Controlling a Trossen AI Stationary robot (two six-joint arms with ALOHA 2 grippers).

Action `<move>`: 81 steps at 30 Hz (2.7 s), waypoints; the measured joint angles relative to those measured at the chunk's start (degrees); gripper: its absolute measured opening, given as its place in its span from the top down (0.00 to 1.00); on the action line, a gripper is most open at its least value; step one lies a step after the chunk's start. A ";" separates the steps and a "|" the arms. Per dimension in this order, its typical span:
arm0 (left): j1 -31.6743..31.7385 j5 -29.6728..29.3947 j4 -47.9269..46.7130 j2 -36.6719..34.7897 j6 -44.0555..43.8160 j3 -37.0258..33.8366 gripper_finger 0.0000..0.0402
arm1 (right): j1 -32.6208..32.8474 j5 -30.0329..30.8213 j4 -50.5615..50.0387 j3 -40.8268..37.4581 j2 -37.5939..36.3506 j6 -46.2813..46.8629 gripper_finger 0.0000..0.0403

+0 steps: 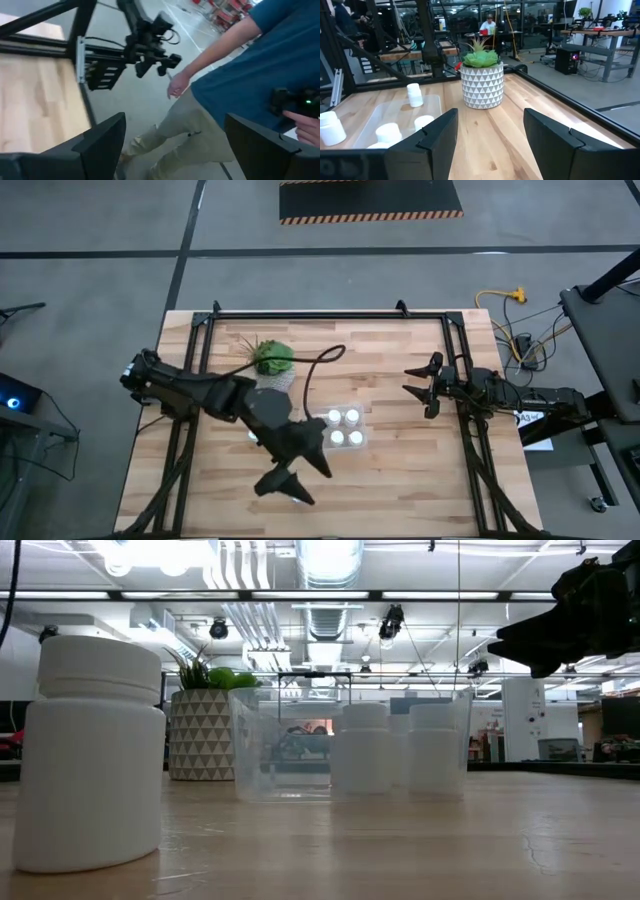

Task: Pick and place pill bottles into a basket
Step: Put the white pill bottle into the transparent bin

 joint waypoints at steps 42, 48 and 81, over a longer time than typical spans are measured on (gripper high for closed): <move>-6.43 -10.76 -3.66 0.59 -4.68 -27.54 0.21 | -0.02 0.02 0.00 0.00 -0.01 0.00 0.47; -6.56 -14.06 -3.63 0.59 -4.68 -27.34 0.21 | -0.02 0.02 0.00 -0.01 -0.01 0.00 0.47; -9.74 -18.68 -2.16 9.70 -13.64 -27.28 0.21 | 0.00 0.02 0.00 0.00 -0.01 0.00 0.47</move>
